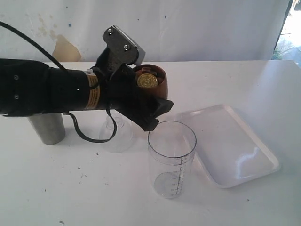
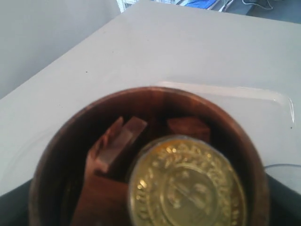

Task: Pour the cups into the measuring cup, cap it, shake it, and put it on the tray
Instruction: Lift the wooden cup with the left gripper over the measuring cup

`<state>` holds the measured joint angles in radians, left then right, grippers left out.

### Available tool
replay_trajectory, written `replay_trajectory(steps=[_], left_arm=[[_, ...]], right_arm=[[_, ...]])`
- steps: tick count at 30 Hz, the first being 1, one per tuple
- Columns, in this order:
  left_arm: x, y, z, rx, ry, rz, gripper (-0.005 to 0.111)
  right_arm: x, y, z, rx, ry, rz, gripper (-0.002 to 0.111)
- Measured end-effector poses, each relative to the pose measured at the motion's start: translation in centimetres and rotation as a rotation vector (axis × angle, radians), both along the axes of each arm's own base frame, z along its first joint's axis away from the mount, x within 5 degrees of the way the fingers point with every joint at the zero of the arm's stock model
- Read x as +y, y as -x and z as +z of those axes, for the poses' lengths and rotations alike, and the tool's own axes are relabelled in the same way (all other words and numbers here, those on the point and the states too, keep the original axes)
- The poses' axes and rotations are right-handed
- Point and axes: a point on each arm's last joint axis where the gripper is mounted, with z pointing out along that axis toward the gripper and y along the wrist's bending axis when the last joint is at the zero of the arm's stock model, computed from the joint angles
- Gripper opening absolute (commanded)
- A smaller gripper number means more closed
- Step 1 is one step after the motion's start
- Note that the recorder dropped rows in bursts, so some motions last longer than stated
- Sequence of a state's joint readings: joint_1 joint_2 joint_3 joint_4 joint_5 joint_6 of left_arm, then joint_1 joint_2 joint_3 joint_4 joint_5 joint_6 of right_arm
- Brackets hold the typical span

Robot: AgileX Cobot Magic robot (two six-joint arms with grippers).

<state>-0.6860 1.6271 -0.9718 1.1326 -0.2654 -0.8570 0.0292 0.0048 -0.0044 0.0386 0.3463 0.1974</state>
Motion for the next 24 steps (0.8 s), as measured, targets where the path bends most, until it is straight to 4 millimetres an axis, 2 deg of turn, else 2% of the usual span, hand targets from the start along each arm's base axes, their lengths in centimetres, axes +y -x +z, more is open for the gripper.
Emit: replay_trajectory(steps=[7,21,24], left_arm=[[-1.6,-0.6,-0.2,-0.035,-0.041,-0.013,0.0],[-1.8,-1.0,0.0,-0.259,-0.199,-0.135,0.0],[-2.1,-0.8,0.2,-0.332,-0.211,-0.205,0.0]], right_arm=[[0.0,0.0,0.0,0.0,0.0,0.0,0.0],[0.0,0.0,0.0,0.0,0.0,0.0,0.0],[0.0,0.0,0.0,0.0,0.0,0.0,0.0]])
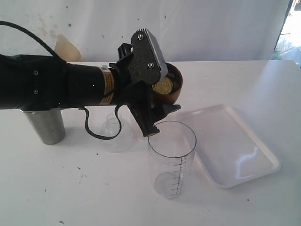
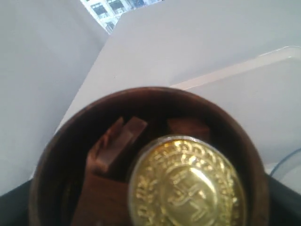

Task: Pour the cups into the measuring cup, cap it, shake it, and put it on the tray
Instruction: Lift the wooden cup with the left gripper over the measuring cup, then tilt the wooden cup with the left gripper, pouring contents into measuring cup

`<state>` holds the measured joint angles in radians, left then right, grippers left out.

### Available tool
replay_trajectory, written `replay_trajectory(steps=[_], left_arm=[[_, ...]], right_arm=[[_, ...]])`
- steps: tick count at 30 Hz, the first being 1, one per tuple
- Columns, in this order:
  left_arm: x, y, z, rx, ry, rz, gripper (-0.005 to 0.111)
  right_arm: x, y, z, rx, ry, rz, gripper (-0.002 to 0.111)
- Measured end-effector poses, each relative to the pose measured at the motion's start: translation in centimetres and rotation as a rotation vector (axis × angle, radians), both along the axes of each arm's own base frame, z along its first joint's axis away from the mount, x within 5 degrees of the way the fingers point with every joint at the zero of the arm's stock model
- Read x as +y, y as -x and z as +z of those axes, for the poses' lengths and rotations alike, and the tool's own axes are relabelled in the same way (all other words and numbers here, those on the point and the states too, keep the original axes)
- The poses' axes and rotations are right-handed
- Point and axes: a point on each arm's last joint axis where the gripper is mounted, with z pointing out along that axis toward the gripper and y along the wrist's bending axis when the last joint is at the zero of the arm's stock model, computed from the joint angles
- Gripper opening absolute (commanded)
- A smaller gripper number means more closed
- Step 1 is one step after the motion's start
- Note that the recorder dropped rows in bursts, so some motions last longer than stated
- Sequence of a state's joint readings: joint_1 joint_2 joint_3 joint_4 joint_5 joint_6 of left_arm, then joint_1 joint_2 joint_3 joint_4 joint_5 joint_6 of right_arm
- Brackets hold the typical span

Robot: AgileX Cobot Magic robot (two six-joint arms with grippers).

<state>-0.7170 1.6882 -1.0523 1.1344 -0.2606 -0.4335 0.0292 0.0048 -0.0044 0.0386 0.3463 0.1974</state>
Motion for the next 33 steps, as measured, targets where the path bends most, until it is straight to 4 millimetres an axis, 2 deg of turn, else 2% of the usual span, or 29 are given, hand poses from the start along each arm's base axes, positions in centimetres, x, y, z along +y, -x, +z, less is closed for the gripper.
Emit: replay_trajectory(steps=[6,15,33], left_arm=[[-0.3,0.29,0.23,-0.065,-0.009,-0.074,0.0],[-0.02,0.29,-0.29,-0.187,-0.165,-0.147,0.0],[-0.05,0.34,-0.3,-0.39,-0.296,-0.269,0.0]], right_arm=[[0.0,0.0,0.0,0.0,0.0,0.0,0.0],[0.0,0.0,0.0,0.0,0.0,0.0,0.0],[0.0,0.0,0.0,0.0,0.0,0.0,0.0]])
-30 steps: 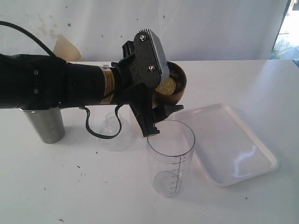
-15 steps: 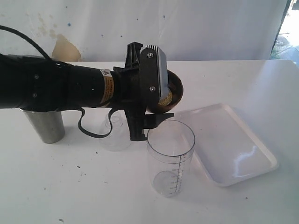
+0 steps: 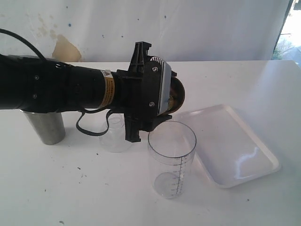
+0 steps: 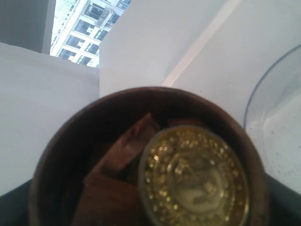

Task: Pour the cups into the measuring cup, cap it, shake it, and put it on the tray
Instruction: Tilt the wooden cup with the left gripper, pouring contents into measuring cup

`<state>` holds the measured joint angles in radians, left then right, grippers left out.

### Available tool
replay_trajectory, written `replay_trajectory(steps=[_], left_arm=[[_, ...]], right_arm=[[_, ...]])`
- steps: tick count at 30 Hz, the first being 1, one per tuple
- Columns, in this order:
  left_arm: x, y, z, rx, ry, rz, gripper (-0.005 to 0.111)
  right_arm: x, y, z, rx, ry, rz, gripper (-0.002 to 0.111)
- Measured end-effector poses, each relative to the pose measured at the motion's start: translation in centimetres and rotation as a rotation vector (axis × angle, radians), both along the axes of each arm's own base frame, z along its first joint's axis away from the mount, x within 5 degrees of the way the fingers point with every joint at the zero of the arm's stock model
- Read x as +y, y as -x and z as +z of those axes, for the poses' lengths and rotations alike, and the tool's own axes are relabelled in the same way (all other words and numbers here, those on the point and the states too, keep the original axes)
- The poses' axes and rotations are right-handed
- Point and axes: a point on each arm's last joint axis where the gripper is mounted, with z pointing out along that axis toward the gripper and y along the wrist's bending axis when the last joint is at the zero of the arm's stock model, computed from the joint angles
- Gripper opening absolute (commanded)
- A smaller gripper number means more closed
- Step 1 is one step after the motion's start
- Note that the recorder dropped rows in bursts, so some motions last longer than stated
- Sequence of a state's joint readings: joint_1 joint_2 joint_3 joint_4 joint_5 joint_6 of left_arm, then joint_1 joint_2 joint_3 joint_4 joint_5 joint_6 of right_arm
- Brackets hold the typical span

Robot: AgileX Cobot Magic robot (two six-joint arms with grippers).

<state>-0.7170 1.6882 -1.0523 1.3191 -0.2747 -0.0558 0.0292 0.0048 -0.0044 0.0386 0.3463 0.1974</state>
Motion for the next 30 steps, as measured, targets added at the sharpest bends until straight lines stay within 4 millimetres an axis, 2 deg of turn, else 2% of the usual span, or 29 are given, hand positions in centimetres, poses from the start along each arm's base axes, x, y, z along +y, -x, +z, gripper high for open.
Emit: replay_trajectory(steps=[12,30], left_arm=[[-0.41,0.49,0.24,-0.049,0.006,-0.095,0.0],[-0.38,0.45,0.22,-0.232,-0.102,-0.191,0.0]], right_arm=[[0.0,0.0,0.0,0.0,0.0,0.0,0.0],[0.0,0.0,0.0,0.0,0.0,0.0,0.0]])
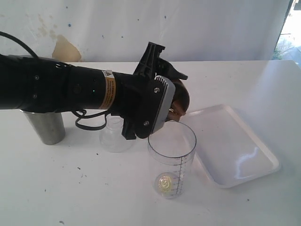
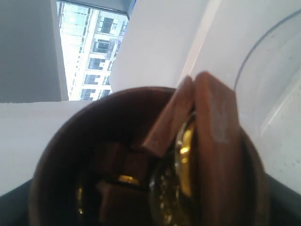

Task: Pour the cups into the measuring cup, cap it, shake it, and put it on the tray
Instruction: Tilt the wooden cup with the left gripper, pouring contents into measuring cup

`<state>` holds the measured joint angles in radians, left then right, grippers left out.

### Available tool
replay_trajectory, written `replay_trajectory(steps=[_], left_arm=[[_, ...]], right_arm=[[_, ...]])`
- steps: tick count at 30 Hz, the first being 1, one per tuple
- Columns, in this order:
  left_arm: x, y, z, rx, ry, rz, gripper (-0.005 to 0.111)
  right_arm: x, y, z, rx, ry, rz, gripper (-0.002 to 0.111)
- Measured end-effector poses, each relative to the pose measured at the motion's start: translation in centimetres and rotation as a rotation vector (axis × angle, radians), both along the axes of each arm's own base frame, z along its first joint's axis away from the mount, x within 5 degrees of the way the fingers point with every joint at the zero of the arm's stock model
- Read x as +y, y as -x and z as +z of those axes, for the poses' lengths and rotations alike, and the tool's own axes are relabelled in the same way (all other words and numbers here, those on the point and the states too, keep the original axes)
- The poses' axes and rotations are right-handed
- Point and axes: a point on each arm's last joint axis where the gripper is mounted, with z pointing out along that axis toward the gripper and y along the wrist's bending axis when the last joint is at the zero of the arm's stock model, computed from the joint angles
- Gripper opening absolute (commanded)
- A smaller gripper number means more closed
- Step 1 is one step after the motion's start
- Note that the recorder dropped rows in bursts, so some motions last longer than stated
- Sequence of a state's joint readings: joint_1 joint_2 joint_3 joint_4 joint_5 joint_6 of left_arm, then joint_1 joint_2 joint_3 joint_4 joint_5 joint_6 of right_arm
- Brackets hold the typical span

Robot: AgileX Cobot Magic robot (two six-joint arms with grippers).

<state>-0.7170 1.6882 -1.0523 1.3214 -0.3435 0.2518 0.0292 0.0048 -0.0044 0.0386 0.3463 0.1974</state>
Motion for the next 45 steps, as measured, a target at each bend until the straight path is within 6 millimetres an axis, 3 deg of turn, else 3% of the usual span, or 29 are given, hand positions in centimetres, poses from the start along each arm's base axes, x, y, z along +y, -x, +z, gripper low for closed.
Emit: replay_trajectory(steps=[19,45], left_arm=[[0.0,-0.04,0.03,-0.257,-0.132,-0.129,0.0],[-0.19,0.0,0.38,-0.371,-0.142,-0.183,0.0]], right_arm=[[0.0,0.0,0.0,0.0,0.0,0.0,0.0],[0.0,0.0,0.0,0.0,0.0,0.0,0.0]])
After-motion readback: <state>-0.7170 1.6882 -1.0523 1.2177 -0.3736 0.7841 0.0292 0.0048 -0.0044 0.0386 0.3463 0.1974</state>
